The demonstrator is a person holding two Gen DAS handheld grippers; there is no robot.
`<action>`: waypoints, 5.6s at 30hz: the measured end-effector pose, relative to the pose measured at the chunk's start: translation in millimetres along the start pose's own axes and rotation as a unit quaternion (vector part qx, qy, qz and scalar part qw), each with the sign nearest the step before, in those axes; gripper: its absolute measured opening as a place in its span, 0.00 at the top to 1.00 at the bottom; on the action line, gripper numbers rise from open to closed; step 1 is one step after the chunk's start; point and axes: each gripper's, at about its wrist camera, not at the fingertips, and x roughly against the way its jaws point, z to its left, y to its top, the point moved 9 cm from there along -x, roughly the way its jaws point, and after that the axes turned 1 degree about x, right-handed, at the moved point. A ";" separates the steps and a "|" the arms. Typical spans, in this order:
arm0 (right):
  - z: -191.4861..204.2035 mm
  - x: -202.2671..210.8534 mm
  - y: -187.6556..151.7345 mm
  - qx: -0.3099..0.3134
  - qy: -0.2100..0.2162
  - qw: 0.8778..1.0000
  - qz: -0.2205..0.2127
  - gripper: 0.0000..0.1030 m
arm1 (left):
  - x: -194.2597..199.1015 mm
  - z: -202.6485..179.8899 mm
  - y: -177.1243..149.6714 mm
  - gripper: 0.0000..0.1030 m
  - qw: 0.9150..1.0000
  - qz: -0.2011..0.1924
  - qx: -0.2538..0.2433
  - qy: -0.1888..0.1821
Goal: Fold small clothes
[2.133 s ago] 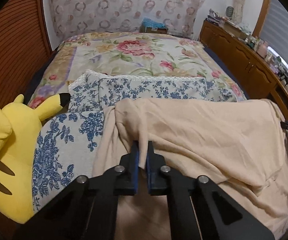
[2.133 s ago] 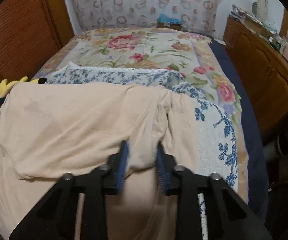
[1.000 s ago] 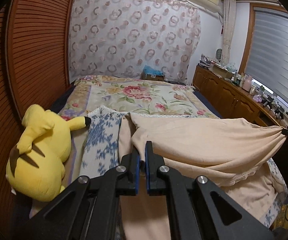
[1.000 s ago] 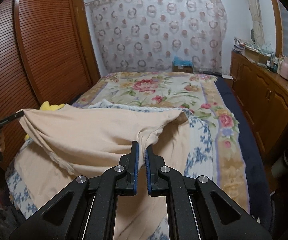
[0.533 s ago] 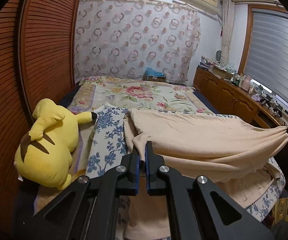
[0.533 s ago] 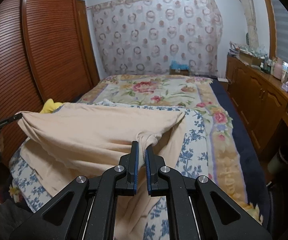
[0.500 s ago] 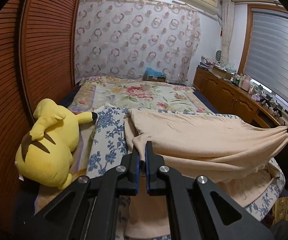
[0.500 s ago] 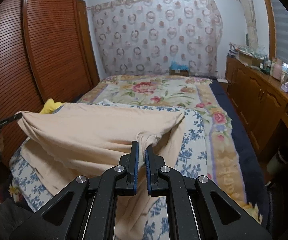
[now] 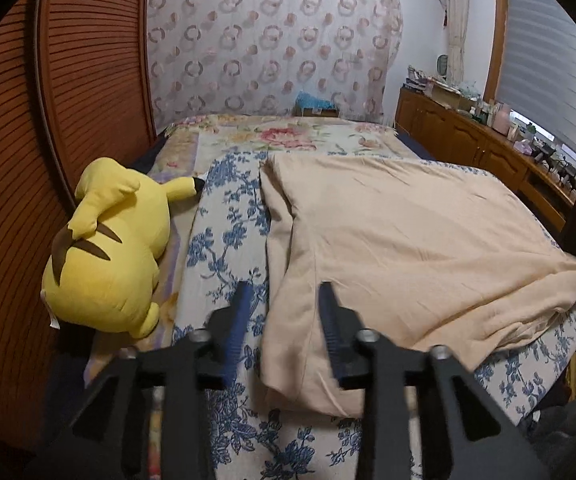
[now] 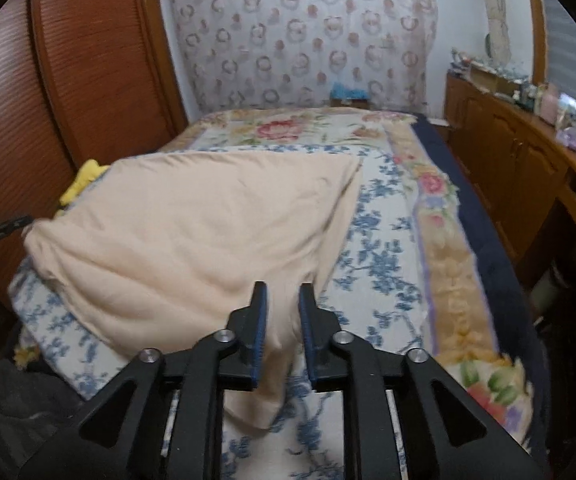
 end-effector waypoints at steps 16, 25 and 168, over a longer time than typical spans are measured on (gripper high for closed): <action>33.7 -65.0 1.4 0.039 0.021 0.999 0.015 0.60 | -28.5 -4.4 -24.8 0.62 0.999 0.045 -0.008 0.017; 35.9 -89.9 -19.0 0.056 0.005 0.997 0.047 0.59 | -38.2 -2.1 -35.7 0.62 0.997 0.067 -0.003 0.023; 252.0 -197.6 52.0 0.259 0.148 0.949 0.101 0.52 | -27.7 -79.8 58.1 0.50 0.997 -0.045 -0.033 -0.052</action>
